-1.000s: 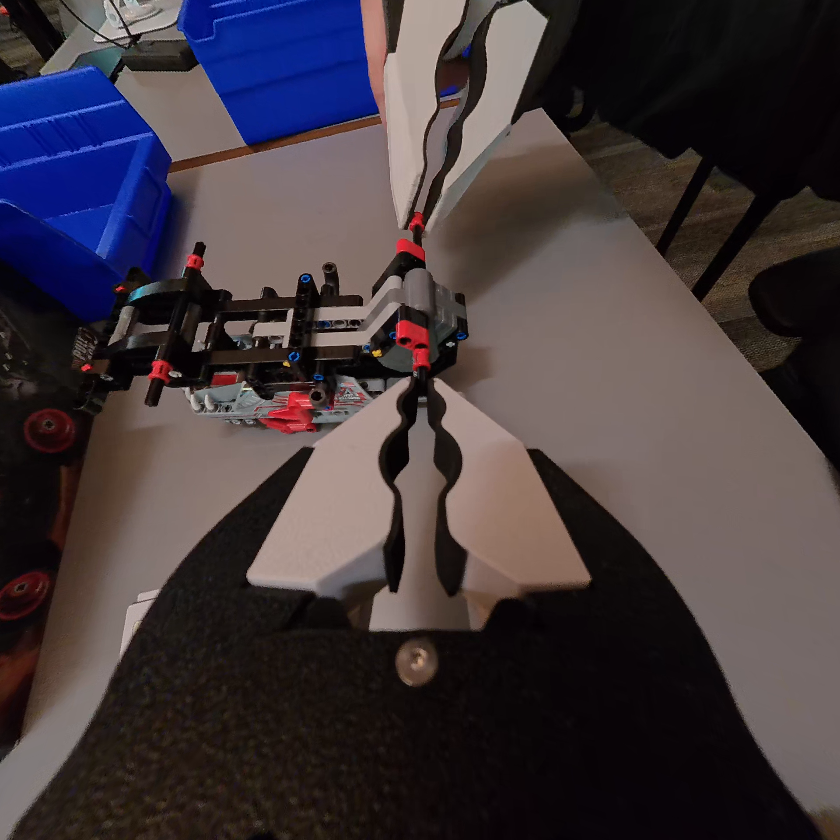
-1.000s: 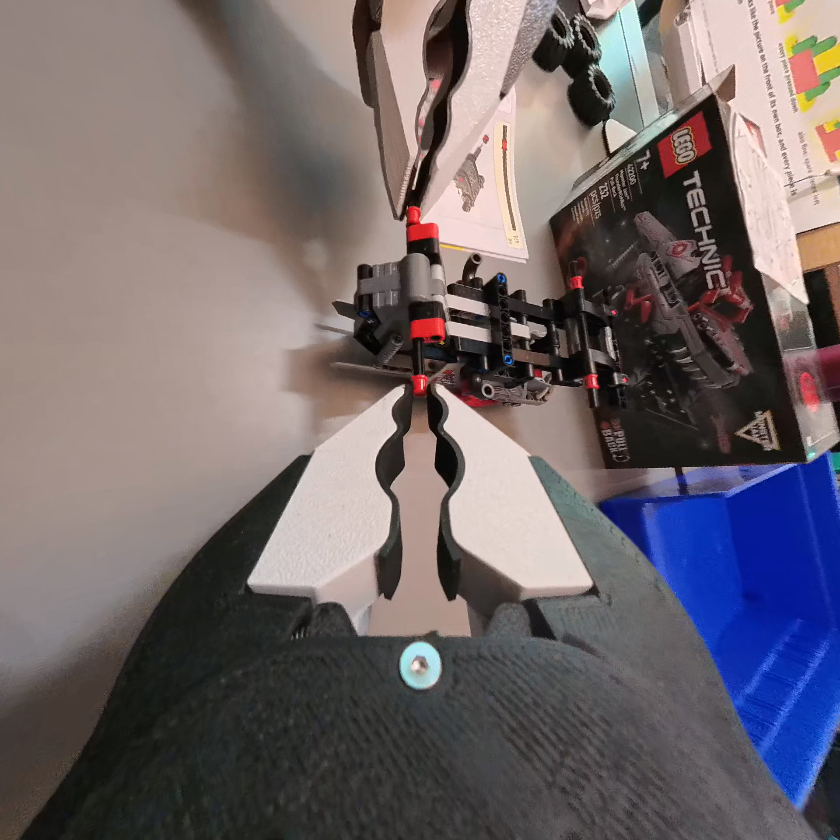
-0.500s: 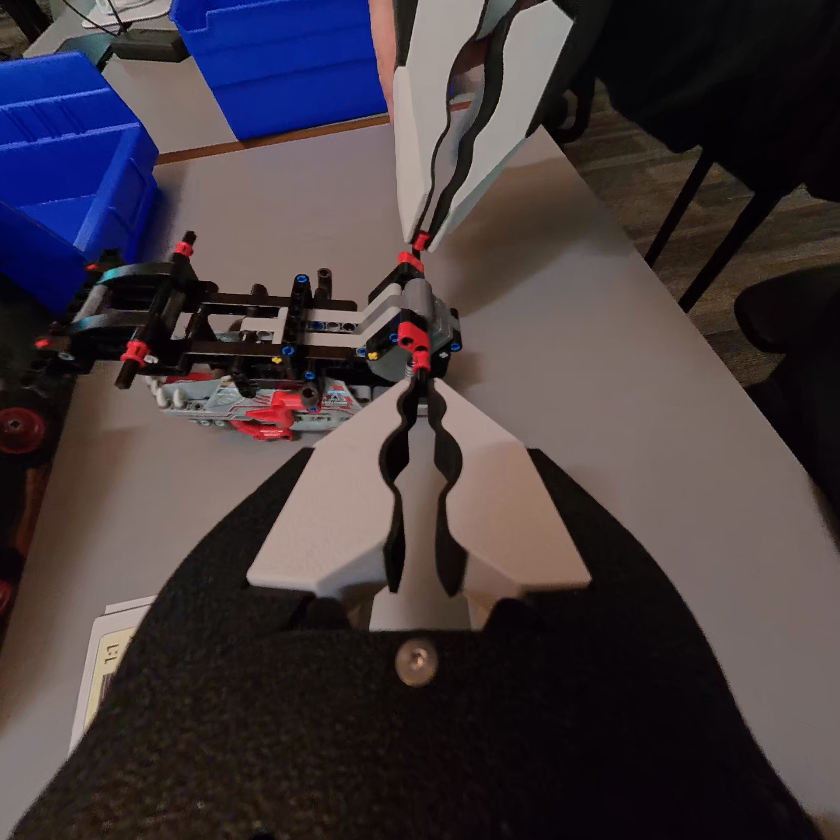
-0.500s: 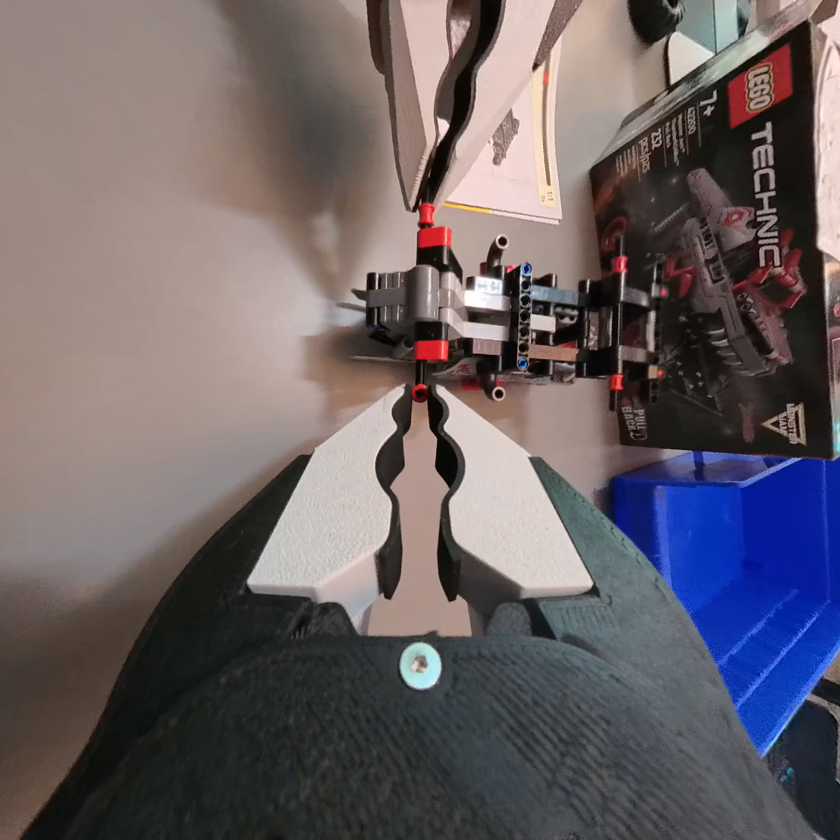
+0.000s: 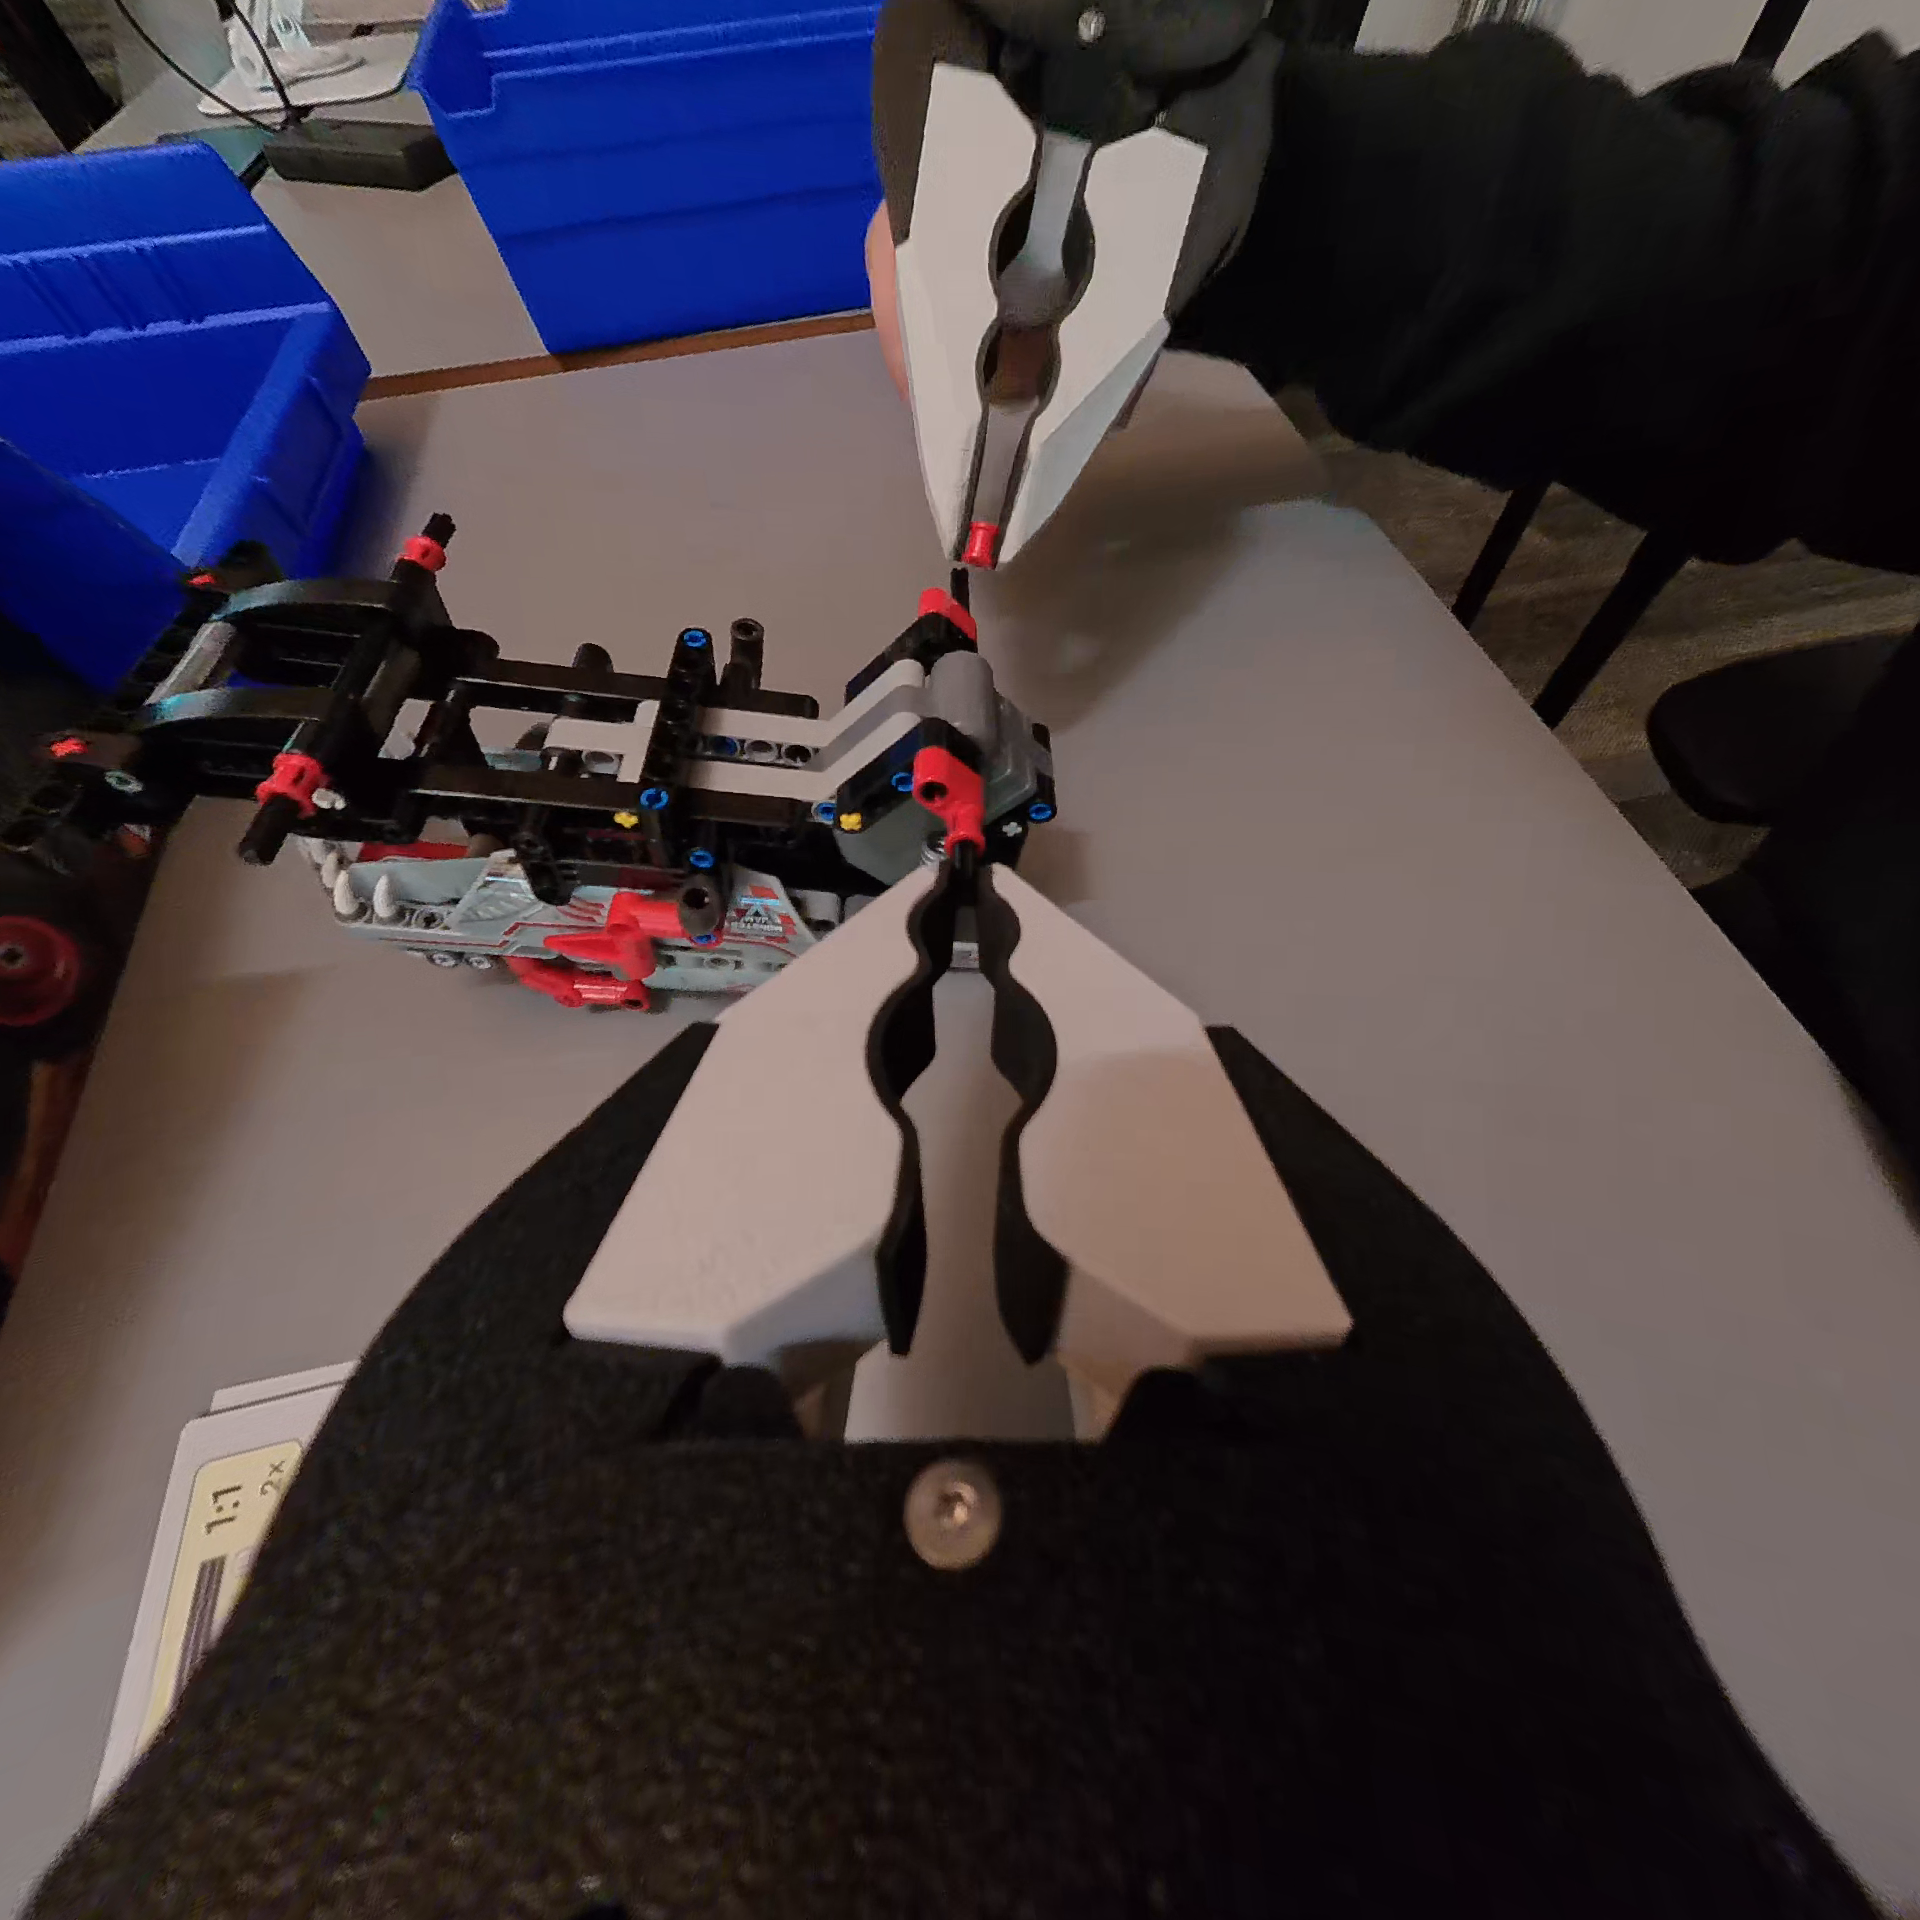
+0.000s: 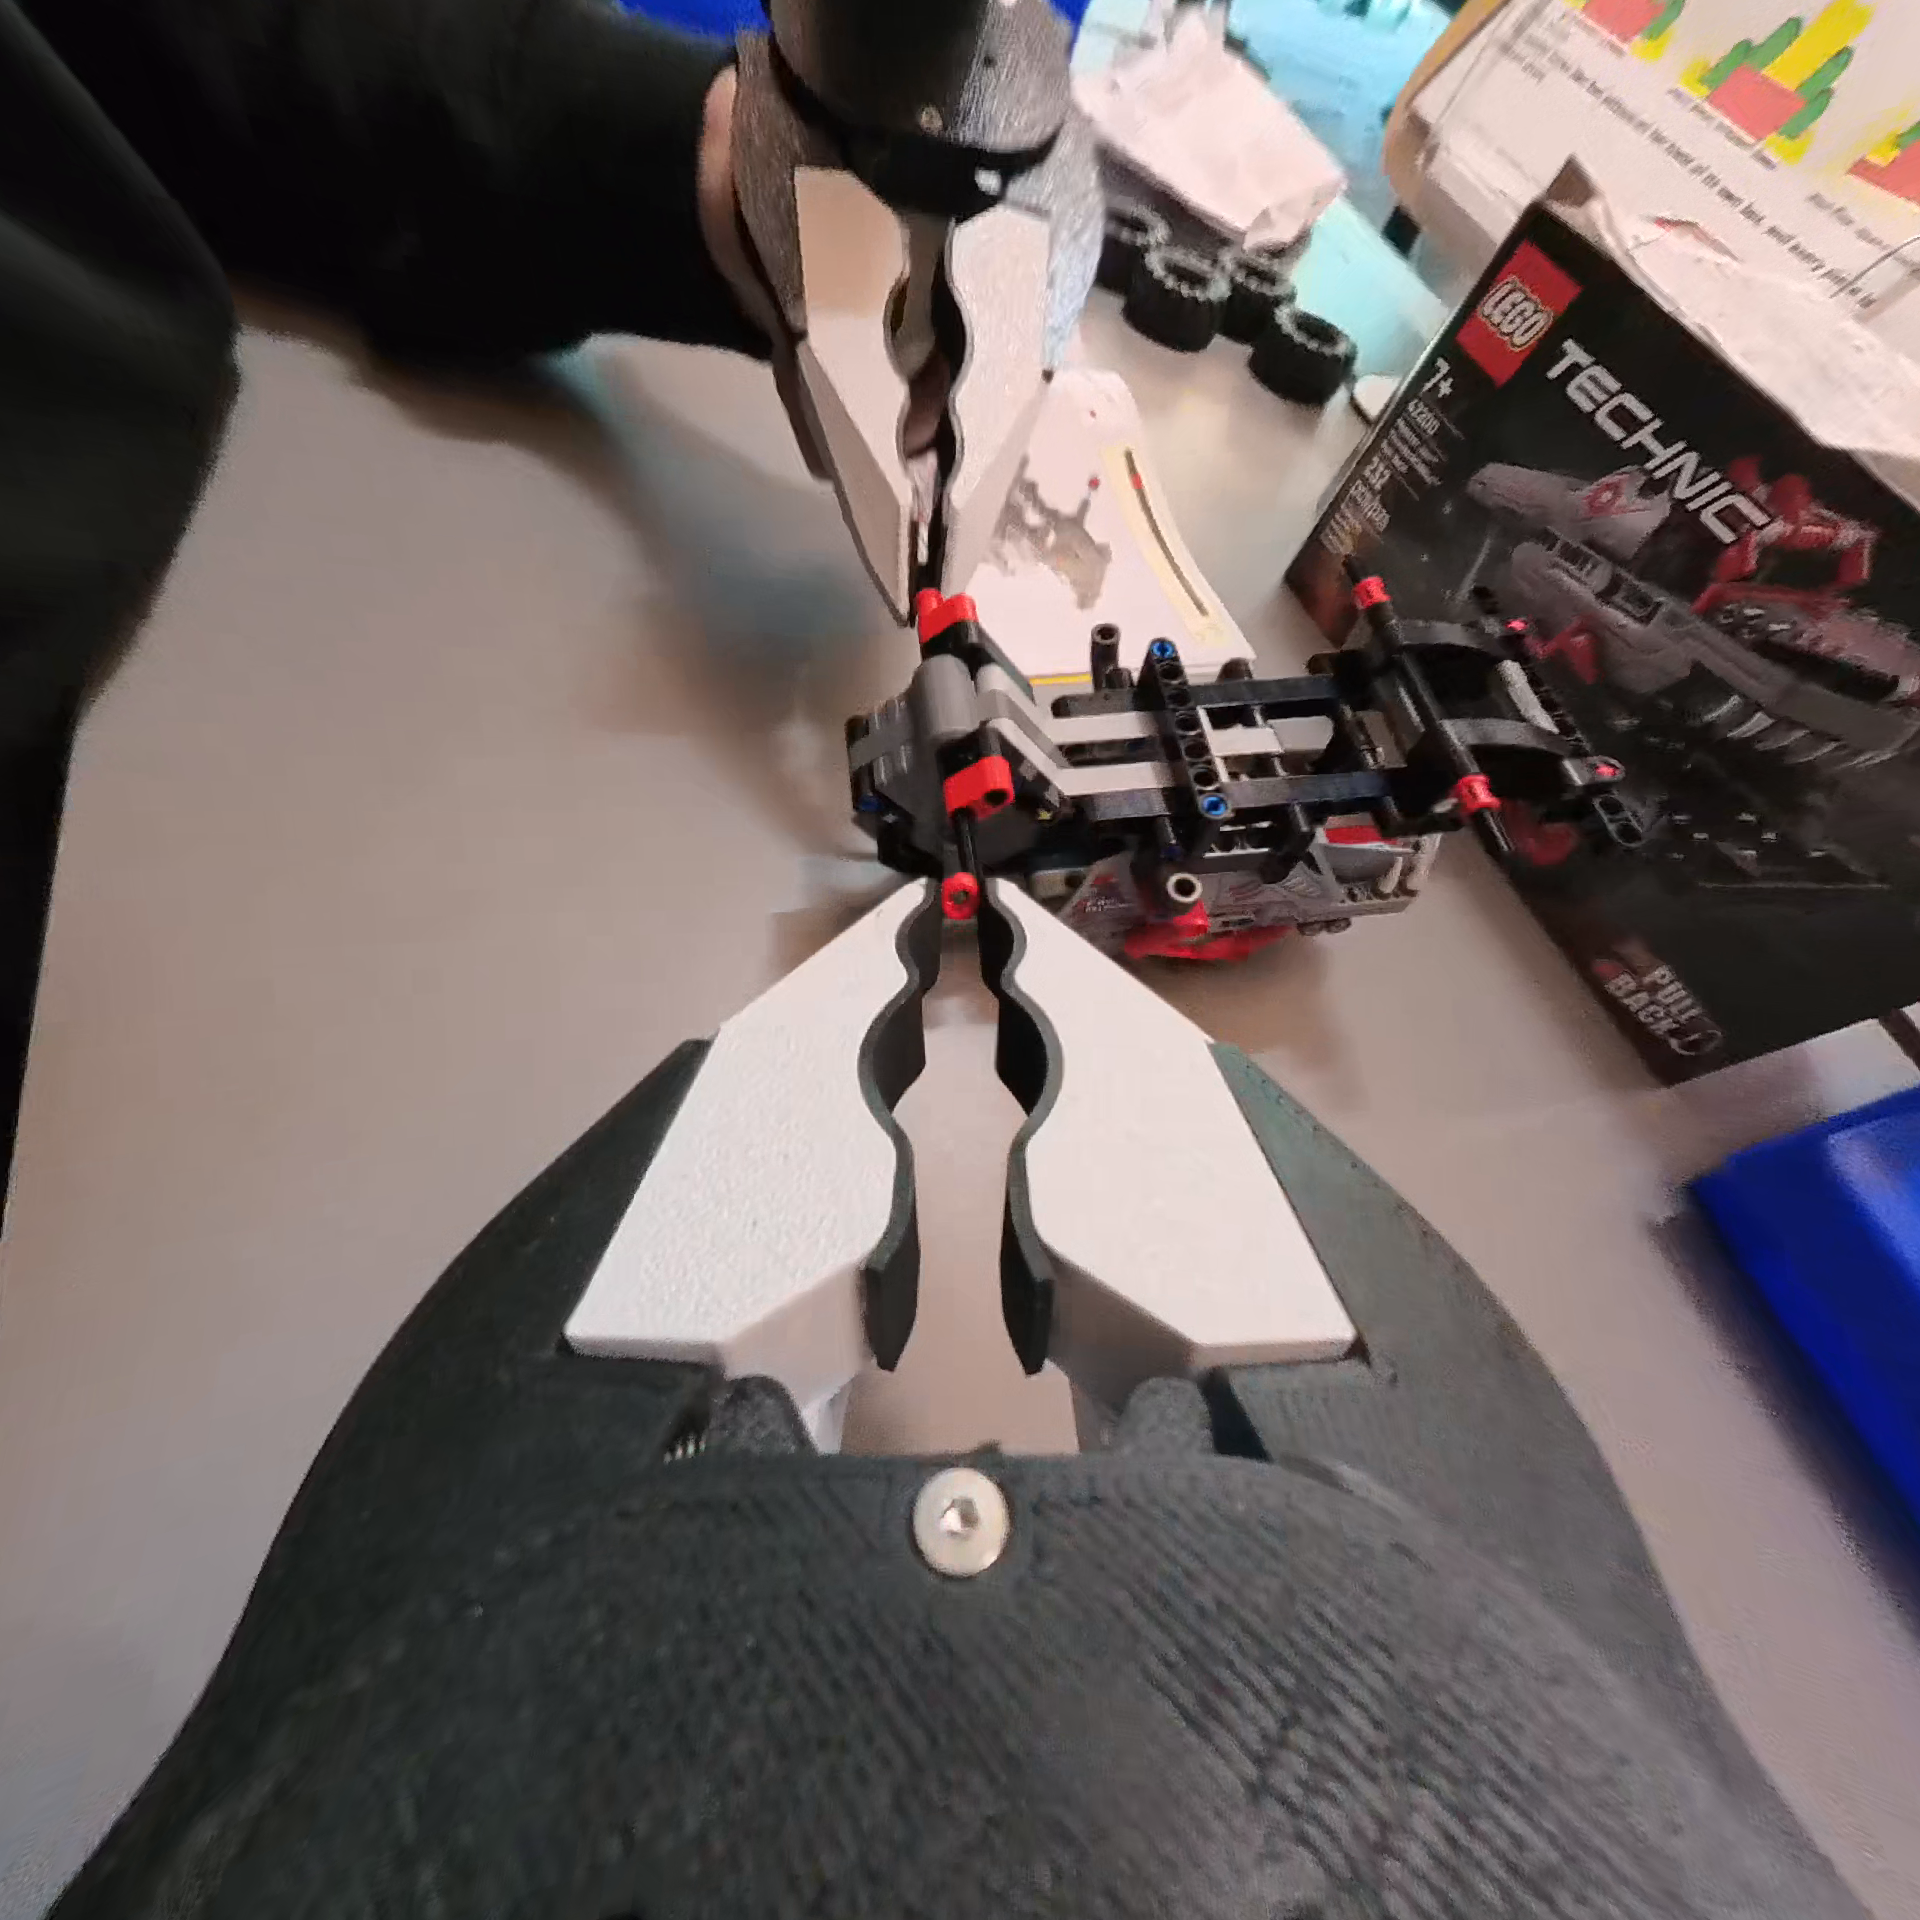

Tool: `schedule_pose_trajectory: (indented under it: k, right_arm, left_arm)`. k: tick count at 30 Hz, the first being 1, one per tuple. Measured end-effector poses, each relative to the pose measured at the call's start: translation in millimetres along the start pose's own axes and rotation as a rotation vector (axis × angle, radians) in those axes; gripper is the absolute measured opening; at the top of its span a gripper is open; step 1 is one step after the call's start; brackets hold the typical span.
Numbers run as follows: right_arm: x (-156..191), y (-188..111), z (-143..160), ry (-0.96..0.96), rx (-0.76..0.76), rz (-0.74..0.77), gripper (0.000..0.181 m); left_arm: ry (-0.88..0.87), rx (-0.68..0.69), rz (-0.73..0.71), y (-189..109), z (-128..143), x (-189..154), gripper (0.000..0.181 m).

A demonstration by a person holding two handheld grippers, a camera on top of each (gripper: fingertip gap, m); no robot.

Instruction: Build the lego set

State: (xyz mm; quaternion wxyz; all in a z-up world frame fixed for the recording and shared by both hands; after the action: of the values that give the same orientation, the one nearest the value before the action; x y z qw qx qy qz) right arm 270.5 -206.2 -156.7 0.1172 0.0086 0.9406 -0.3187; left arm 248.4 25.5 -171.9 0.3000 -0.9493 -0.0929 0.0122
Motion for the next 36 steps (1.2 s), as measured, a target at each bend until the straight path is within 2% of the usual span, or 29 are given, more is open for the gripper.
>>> schedule_pose_trajectory:
  k: [1,4,10,16,30,36]
  right_arm:
    - [-1,1,3,0.019,-0.032,-0.004,0.005]
    - [-3,2,9,0.076,-0.088,-0.002,0.005]
    - [-5,5,18,0.129,-0.108,-0.007,0.005]
    - [-6,4,20,0.164,-0.197,-0.031,0.005]
    - [-8,10,23,0.262,-0.275,-0.120,0.005]
    - [-10,12,24,0.408,-0.303,-0.180,0.005]
  left_arm:
    - [-0.006,-0.009,0.006,0,1,0,0.001]
    - [-0.015,-0.038,0.013,0,3,2,0.001]
    - [-0.026,-0.054,0.020,1,4,2,0.001]
    - [-0.022,-0.053,0.017,0,4,2,0.001]
    - [-0.032,-0.078,0.022,-1,6,3,0.001]
    - [-0.052,-0.113,0.030,-1,8,5,0.001]
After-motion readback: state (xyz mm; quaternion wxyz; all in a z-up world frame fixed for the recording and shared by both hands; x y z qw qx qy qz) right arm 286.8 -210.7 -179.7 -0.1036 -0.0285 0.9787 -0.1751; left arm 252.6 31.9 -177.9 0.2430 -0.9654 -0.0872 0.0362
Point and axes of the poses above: each gripper's, where its closed fingertips meet, y out along the fingers, z out of its underside, x = y × z across the jaws, the point moved 9 cm from there along -y, back along the fingers, and after that the axes turned 10 degrees about x, right-handed, at the moved point
